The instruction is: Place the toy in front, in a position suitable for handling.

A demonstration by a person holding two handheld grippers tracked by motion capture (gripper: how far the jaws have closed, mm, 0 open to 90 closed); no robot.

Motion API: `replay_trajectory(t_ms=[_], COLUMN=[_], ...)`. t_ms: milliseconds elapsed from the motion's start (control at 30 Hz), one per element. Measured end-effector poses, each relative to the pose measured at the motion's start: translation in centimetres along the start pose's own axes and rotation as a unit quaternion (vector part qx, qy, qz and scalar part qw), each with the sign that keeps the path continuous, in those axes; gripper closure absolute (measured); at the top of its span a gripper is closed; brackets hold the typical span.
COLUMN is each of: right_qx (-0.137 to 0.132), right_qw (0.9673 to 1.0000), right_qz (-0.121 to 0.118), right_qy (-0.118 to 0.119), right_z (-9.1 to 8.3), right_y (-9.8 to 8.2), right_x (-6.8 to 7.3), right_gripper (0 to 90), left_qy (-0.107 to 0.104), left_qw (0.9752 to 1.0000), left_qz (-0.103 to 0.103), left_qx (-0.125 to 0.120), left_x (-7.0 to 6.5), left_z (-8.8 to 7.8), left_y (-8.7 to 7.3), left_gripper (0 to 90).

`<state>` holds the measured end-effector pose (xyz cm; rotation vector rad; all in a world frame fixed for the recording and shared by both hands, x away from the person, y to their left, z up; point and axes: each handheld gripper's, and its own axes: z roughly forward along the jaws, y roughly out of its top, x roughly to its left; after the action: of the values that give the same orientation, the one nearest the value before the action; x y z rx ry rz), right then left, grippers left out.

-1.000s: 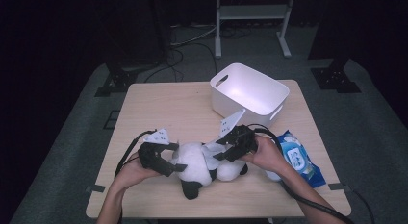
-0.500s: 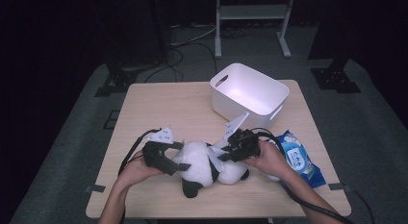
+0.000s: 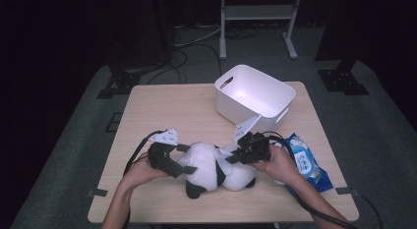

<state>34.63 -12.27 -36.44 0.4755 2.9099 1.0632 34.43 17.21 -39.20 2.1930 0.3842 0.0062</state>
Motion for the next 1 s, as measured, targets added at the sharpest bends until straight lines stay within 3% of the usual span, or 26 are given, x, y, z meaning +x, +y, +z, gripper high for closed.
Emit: replay_trajectory(t_ms=[233,467,567,667,767,867,1000], right_qx=[-0.006,-0.029,-0.027,-0.026,-0.013,-0.001,-0.008], right_qw=[0.9997,0.9991,0.9992,0.9992,0.9994,0.9997,0.9996], right_qz=[-0.024,-0.027,-0.028,-0.028,-0.03,-0.015,0.0], right_qy=[0.004,0.017,0.013,0.011,-0.007,-0.019,-0.026], right_z=[1.4,2.8,3.1,2.7,1.9,1.2,-0.1], right_y=[2.9,5.5,5.9,5.5,4.6,3.1,1.0], right_x=[0.3,0.0,0.1,0.0,-0.3,-0.9,-1.7], right_gripper=[83.0,82.9,82.9,82.8,82.6,82.5,82.4], left_qy=[-0.001,-0.001,0.0,0.001,0.003,0.0,-0.001], left_qw=[1.0,0.9999,0.9999,0.9999,0.9999,0.9998,0.9997], left_qz=[-0.003,-0.014,-0.015,-0.014,-0.014,-0.019,-0.021], left_qx=[-0.003,-0.005,-0.004,-0.008,-0.005,-0.007,-0.008], left_x=[0.0,0.2,0.2,0.1,0.1,0.2,0.2], left_z=[-0.1,-0.2,-0.2,-0.1,-0.1,-0.1,0.0], left_y=[-0.2,-0.7,-0.8,-0.7,-0.7,-0.8,-0.8], left_gripper=[14.0,13.9,13.9,14.0,14.0,14.0,14.0])
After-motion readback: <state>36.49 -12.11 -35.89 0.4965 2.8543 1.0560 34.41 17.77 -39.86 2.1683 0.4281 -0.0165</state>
